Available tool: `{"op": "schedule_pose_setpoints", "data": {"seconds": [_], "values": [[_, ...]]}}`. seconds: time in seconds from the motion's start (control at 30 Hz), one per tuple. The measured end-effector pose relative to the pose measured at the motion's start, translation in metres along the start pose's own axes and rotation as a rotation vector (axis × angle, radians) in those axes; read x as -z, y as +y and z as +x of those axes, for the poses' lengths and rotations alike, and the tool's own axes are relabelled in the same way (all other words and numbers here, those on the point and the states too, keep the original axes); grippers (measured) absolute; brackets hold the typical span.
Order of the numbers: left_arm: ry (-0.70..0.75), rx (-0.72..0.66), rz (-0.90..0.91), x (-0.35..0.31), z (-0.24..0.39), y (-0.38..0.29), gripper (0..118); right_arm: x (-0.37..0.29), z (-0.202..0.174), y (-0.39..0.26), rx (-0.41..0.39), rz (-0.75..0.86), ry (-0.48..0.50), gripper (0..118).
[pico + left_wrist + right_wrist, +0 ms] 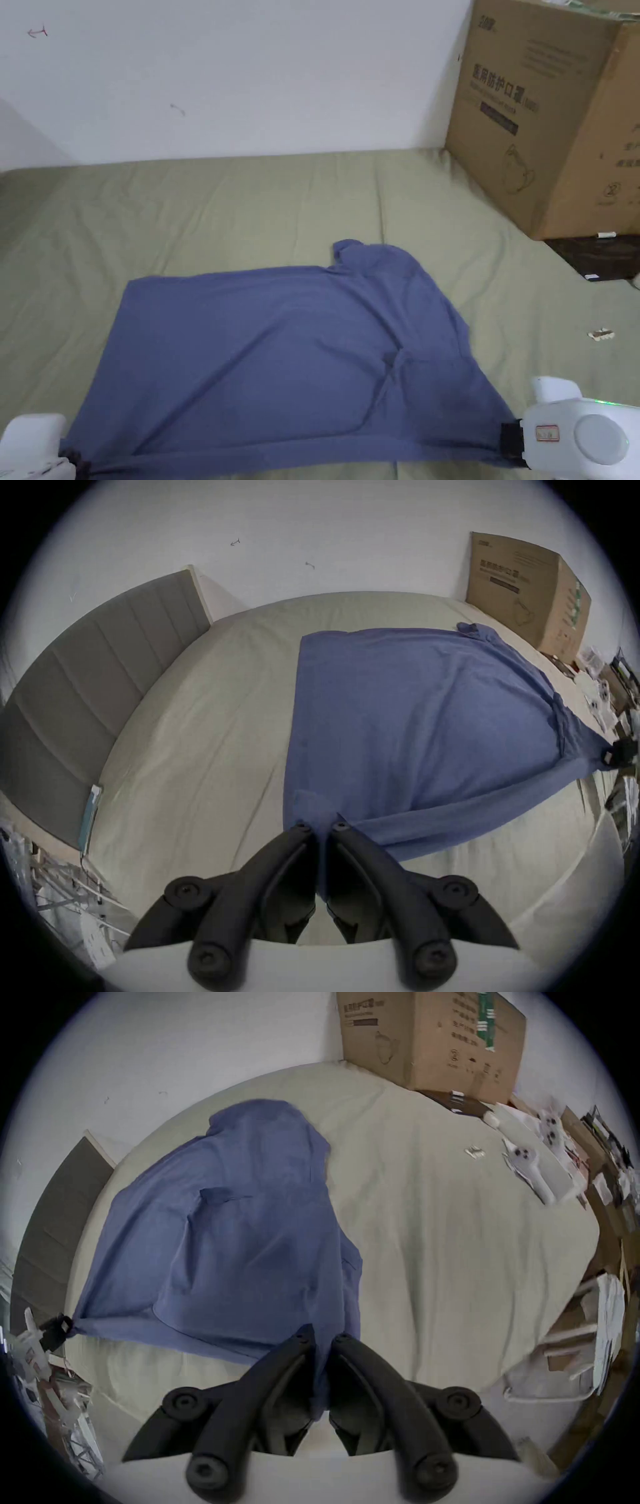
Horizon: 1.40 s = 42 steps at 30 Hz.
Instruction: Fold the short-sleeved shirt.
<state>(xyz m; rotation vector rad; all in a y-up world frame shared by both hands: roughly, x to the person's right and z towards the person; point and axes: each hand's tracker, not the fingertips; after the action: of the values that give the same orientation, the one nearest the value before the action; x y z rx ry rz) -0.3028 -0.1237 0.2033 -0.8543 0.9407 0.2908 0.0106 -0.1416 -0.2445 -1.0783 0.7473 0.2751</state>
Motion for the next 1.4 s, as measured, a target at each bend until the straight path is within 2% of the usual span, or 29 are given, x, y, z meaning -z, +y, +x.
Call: {"op": "schedule_pose_setpoints", "data": {"seconds": [0.1, 0.37, 0.47, 0.5, 0.53, 0.57, 0.6, 0.63, 0.67, 0.8, 0.83, 0.87, 0.93, 0.97, 1.03, 1.1, 1.2, 1.23, 1.33, 1.37, 1.4], "values": [[-0.001, 0.005, 0.001, -0.016, 0.001, -0.018, 3, -0.01, 0.004, -0.014, -0.027, 0.012, -0.006, 5], [0.011, -0.014, -0.003, -0.013, 0.001, -0.033, 4, -0.014, 0.01, -0.029, 0.019, 0.009, 0.018, 5], [0.006, -0.055, 0.021, -0.012, 0.001, -0.033, 6, -0.013, 0.006, -0.028, -0.021, 0.015, 0.01, 7], [-0.003, -0.061, 0.019, -0.012, 0.0, -0.033, 15, -0.014, 0.005, -0.028, -0.029, 0.021, -0.009, 16], [-0.012, -0.064, 0.01, -0.013, 0.002, -0.034, 35, -0.014, 0.006, -0.028, -0.036, 0.023, -0.025, 29], [-0.026, -0.065, 0.004, -0.014, 0.001, -0.035, 66, -0.015, 0.007, -0.028, -0.037, 0.023, -0.031, 44], [-0.032, -0.067, 0.001, -0.016, 0.0, -0.036, 83, -0.015, 0.011, -0.026, -0.029, 0.026, -0.029, 49], [-0.033, -0.068, 0.001, -0.02, 0.0, -0.037, 91, -0.018, 0.013, -0.026, -0.015, 0.031, -0.023, 49], [-0.045, -0.069, 0.008, -0.024, 0.0, -0.039, 92, -0.022, 0.014, -0.025, 0.003, 0.041, -0.01, 49], [-0.058, -0.083, 0.061, -0.046, 0.001, -0.052, 91, -0.038, 0.013, -0.023, 0.01, 0.097, 0.047, 49], [-0.074, -0.094, 0.07, -0.051, 0.001, -0.056, 86, -0.042, 0.011, -0.024, 0.004, 0.104, 0.05, 49], [-0.101, -0.113, 0.078, -0.056, 0.001, -0.061, 67, -0.042, 0.011, -0.023, -0.007, 0.116, 0.06, 42], [-0.109, -0.121, 0.076, -0.06, 0.002, -0.071, 19, -0.043, 0.007, -0.025, -0.03, 0.122, 0.08, 4], [-0.105, -0.114, 0.073, -0.061, 0.004, -0.076, 2, -0.041, 0.005, -0.026, -0.028, 0.113, 0.079, 2], [-0.097, -0.121, 0.079, -0.061, 0.001, -0.086, 0, -0.041, -0.006, -0.031, -0.075, 0.058, 0.102, 0], [-0.1, -0.215, 0.073, -0.062, -0.004, -0.093, 0, -0.034, -0.011, -0.038, -0.084, 0.061, 0.07, 0], [-0.079, -0.229, 0.063, -0.057, -0.012, -0.096, 1, -0.029, -0.013, -0.042, -0.054, 0.047, 0.092, 0], [-0.065, -0.216, 0.07, -0.056, -0.013, -0.095, 7, -0.027, -0.012, -0.042, -0.042, 0.036, 0.102, 0], [-0.049, -0.175, 0.078, -0.056, -0.013, -0.086, 77, -0.023, -0.012, -0.04, -0.057, 0.044, 0.079, 0], [-0.05, -0.171, 0.075, -0.053, -0.013, -0.083, 92, -0.023, -0.012, -0.039, -0.067, 0.049, 0.069, 0], [-0.049, -0.171, 0.077, -0.05, -0.012, -0.081, 95, -0.026, -0.014, -0.039, -0.074, 0.051, 0.062, 0]]}}
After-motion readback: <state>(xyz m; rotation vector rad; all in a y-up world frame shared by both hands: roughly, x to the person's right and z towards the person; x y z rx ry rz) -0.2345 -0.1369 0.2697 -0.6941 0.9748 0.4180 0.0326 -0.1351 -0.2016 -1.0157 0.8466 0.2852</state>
